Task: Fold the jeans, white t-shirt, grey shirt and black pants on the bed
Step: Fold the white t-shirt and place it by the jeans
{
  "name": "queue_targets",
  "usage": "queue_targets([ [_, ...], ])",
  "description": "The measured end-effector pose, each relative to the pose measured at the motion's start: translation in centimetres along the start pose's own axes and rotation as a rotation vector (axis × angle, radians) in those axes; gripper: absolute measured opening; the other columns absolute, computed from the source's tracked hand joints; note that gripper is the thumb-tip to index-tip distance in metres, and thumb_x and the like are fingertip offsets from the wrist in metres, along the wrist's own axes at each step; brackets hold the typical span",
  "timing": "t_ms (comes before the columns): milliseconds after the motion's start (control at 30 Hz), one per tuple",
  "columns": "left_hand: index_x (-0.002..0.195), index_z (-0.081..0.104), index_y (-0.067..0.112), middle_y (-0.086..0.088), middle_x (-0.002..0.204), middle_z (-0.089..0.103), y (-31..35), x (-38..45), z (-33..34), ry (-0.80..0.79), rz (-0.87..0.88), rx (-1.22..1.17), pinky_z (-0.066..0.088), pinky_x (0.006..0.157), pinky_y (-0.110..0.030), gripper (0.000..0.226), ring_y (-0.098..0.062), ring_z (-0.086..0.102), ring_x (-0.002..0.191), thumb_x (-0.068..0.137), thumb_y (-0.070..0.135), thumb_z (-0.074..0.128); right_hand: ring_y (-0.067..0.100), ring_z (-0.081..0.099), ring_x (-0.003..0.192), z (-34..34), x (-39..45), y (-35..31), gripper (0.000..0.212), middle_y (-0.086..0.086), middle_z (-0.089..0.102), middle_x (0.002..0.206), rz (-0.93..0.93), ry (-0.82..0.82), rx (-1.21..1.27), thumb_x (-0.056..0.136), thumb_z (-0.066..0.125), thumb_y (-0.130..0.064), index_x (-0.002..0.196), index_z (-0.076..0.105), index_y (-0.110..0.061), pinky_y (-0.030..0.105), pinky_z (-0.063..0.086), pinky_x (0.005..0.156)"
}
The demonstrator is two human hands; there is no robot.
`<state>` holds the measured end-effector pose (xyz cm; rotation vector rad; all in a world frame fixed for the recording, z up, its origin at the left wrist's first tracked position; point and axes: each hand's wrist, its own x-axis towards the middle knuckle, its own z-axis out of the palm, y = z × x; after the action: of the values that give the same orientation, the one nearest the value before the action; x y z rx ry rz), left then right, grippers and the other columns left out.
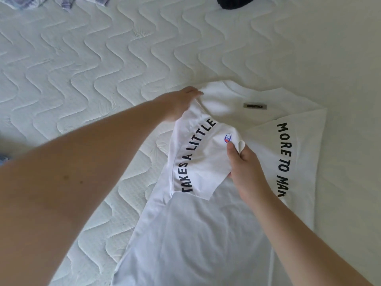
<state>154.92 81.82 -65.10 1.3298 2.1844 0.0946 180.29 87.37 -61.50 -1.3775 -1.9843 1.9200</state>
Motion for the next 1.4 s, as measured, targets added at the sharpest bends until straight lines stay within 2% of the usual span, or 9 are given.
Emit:
queue_targets([
  [167,0.133,0.056,0.017,-0.006,0.135,0.052,1.1,3.4,-1.8,-0.17,0.06,0.186,0.038,0.093,-0.033,0.034,-0.028,0.052,0.121,0.099,0.014,0.054,0.054,0.058,0.093,-1.7,-0.1,0.4,0.039,0.035,0.059,0.101,0.008,-0.019,0.015,0.1,0.044,-0.044,0.101,0.059,-0.008,0.066,0.05,0.077],
  [400,0.11,0.064,0.017,-0.005,0.107,0.063,0.5,4.6,-3.1,-0.028,-0.106,0.157,0.038,0.075,-0.032,0.033,-0.028,0.057,0.1,0.095,0.045,0.058,0.048,0.062,0.078,-4.5,0.9,0.6,0.047,0.034,0.059,0.093,0.047,0.142,0.056,0.088,0.05,-0.051,0.096,0.059,-0.006,0.056,0.058,0.063],
  [533,0.109,0.063,0.019,-0.004,0.107,0.063,0.5,4.7,-1.8,0.062,-0.164,0.031,0.04,0.078,-0.033,0.028,-0.027,0.059,0.1,0.093,0.042,0.063,0.02,0.057,0.067,-5.8,3.3,2.2,0.029,0.003,0.062,0.08,0.109,0.193,-0.059,0.092,0.057,-0.045,0.097,0.062,-0.017,0.03,0.044,0.059],
  [700,0.116,0.065,0.011,-0.011,0.112,0.061,1.1,5.3,-1.2,-0.014,-0.166,0.014,0.047,0.086,-0.04,0.03,-0.031,0.059,0.102,0.097,0.033,0.06,0.015,0.07,0.078,-6.2,3.9,5.2,0.011,0.0,0.071,0.094,0.239,0.114,-0.152,0.09,0.066,-0.023,0.101,0.062,-0.021,0.039,0.06,0.074],
  [833,0.104,0.068,0.019,-0.003,0.1,0.066,0.7,5.5,-1.4,0.081,-0.176,0.069,0.04,0.074,-0.032,0.023,-0.026,0.06,0.095,0.09,0.037,0.068,0.007,0.059,0.058,-6.6,4.4,4.7,0.009,-0.003,0.065,0.075,0.028,0.264,-0.306,0.092,0.063,-0.022,0.085,0.061,-0.017,0.007,0.043,0.051],
  [933,0.094,0.064,0.02,0.001,0.096,0.062,1.2,5.4,-0.9,0.156,-0.198,-0.004,0.037,0.07,-0.03,0.017,-0.022,0.061,0.087,0.085,0.031,0.074,0.006,0.054,0.067,-6.6,4.3,4.2,0.01,-0.002,0.064,0.082,-0.013,0.322,-0.382,0.092,0.063,-0.022,0.095,0.061,-0.013,0.014,0.035,0.055],
  [1100,0.117,0.055,0.019,-0.005,0.122,0.049,2.1,3.1,0.2,0.419,-0.256,-0.022,0.047,0.072,-0.036,0.034,-0.026,0.057,0.101,0.088,0.03,0.069,0.017,0.053,0.073,-5.3,0.0,5.3,0.018,0.003,0.058,0.089,-0.069,0.54,-0.338,0.091,0.064,-0.022,0.103,0.054,-0.013,0.025,0.035,0.067],
  [1233,0.118,0.055,0.018,-0.004,0.121,0.054,3.1,-1.6,2.5,0.606,-0.35,-0.223,0.05,0.074,-0.034,0.029,-0.019,0.059,0.103,0.094,0.033,0.061,0.013,0.063,0.068,-0.9,-4.1,7.0,0.019,-0.006,0.067,0.074,-0.018,0.268,-0.338,0.093,0.059,-0.035,0.086,0.061,-0.018,0.024,0.042,0.063],
  [1400,0.12,0.056,0.016,-0.002,0.111,0.063,4.4,-8.5,7.4,0.449,-0.56,-0.451,0.04,0.076,-0.025,0.034,-0.016,0.059,0.099,0.095,0.039,0.059,0.029,0.07,0.079,4.2,-5.9,9.0,0.034,0.009,0.071,0.074,0.363,0.006,-0.156,0.09,0.059,-0.039,0.08,0.067,-0.007,0.044,0.057,0.08],
])
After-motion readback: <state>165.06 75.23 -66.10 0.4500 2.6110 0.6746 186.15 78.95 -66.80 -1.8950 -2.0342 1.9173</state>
